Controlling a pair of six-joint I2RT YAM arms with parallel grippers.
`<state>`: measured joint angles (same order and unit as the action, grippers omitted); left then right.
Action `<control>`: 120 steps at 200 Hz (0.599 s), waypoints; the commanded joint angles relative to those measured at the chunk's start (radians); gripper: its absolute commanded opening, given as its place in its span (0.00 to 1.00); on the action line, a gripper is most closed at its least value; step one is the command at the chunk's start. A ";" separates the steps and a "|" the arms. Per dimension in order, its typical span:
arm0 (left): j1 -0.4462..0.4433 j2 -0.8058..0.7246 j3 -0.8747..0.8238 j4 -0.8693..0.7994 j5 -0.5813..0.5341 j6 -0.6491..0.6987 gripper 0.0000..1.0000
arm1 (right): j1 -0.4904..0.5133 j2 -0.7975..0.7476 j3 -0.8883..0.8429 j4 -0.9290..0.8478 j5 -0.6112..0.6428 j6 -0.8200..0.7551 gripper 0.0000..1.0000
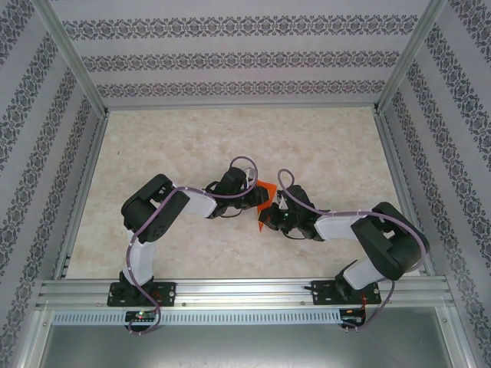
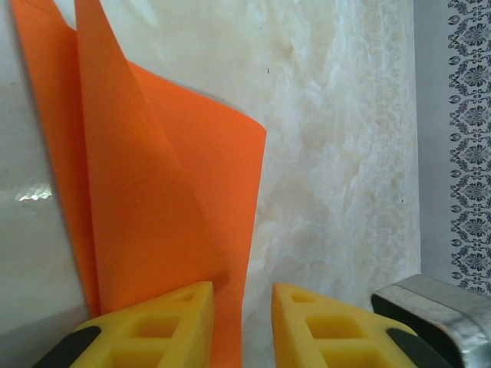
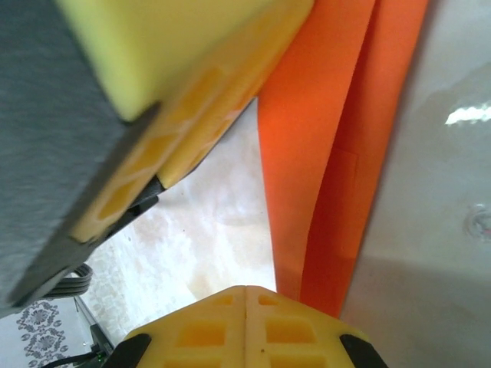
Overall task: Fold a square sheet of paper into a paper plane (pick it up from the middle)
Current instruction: Fold the wing for the fifth time at the center of the table.
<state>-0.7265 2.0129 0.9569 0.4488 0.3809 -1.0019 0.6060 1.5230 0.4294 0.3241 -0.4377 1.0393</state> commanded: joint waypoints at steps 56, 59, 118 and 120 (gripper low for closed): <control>0.007 0.047 -0.007 -0.067 0.001 0.010 0.28 | -0.005 0.083 -0.042 0.123 -0.036 0.027 0.00; 0.007 0.048 -0.007 -0.067 0.001 0.009 0.28 | -0.005 0.085 -0.044 0.119 -0.032 0.028 0.00; 0.007 0.046 -0.015 -0.071 -0.004 0.003 0.28 | 0.010 0.039 -0.058 -0.073 0.078 0.001 0.00; 0.007 0.046 -0.015 -0.070 -0.004 0.003 0.28 | 0.010 0.031 -0.055 -0.087 0.082 -0.003 0.00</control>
<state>-0.7265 2.0132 0.9569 0.4488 0.3840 -1.0023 0.6083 1.5913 0.4026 0.4210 -0.4477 1.0565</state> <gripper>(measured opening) 0.278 0.040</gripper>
